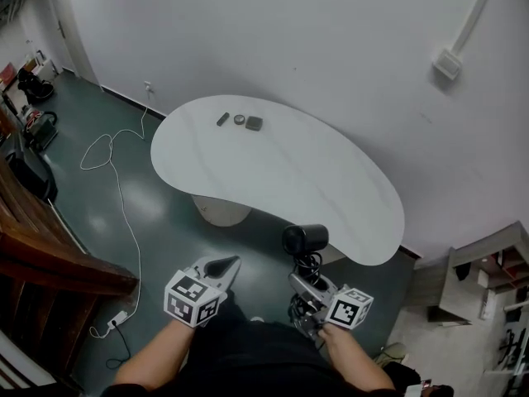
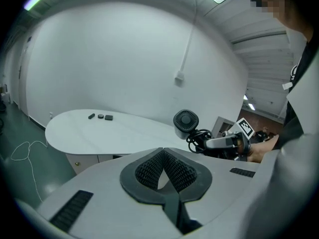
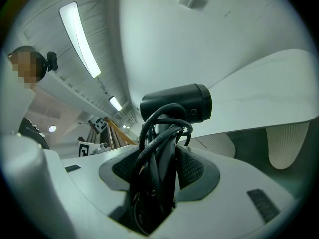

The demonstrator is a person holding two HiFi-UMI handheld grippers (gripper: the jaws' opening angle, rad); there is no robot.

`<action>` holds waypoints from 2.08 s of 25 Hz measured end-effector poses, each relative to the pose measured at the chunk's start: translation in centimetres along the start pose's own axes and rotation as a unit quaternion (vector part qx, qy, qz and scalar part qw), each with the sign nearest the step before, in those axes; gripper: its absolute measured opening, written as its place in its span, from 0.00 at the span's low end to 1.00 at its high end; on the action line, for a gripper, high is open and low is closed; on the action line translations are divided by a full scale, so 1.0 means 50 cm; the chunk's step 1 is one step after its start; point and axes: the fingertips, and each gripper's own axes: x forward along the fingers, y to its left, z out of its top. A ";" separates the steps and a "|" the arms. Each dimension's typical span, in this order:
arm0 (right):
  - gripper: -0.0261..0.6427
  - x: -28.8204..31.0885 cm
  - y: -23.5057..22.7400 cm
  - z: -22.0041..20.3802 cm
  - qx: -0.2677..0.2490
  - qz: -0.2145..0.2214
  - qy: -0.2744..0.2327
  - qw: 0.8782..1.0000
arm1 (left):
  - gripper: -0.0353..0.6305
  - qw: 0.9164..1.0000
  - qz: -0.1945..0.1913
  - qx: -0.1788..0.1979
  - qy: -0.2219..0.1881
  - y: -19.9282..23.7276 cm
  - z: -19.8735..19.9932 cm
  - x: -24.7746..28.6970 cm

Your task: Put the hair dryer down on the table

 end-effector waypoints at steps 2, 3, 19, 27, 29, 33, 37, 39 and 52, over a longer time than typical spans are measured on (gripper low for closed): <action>0.34 0.034 -0.007 0.017 0.000 -0.004 0.001 1.000 | 0.08 1.000 -0.006 0.001 -0.005 0.035 0.026 0.016; 0.34 0.053 -0.010 0.026 -0.001 -0.007 0.002 1.000 | 0.08 1.000 -0.007 0.001 -0.007 0.056 0.036 0.024; 0.34 0.401 -0.028 0.197 -0.009 -0.046 -0.015 0.999 | 0.08 0.999 -0.038 0.013 -0.013 0.421 0.200 0.089; 0.34 0.483 -0.047 0.217 0.000 -0.077 -0.029 0.997 | 0.08 0.997 -0.073 0.023 -0.003 0.514 0.236 0.129; 0.34 0.496 -0.050 0.219 0.001 -0.084 -0.032 0.996 | 0.08 0.997 -0.079 0.024 -0.003 0.531 0.241 0.136; 0.34 0.510 -0.056 0.222 0.002 -0.094 -0.033 0.995 | 0.08 0.996 -0.086 0.023 0.001 0.553 0.241 0.146; 0.34 0.522 -0.061 0.228 0.001 -0.098 -0.033 0.995 | 0.08 0.996 -0.089 0.022 0.004 0.568 0.237 0.149; 0.34 0.529 -0.062 0.233 0.000 -0.098 -0.034 0.995 | 0.08 0.996 -0.088 0.022 0.005 0.574 0.237 0.149; 0.34 0.561 -0.093 0.278 -0.002 -0.086 -0.023 0.996 | 0.08 0.998 -0.056 0.010 0.005 0.593 0.240 0.144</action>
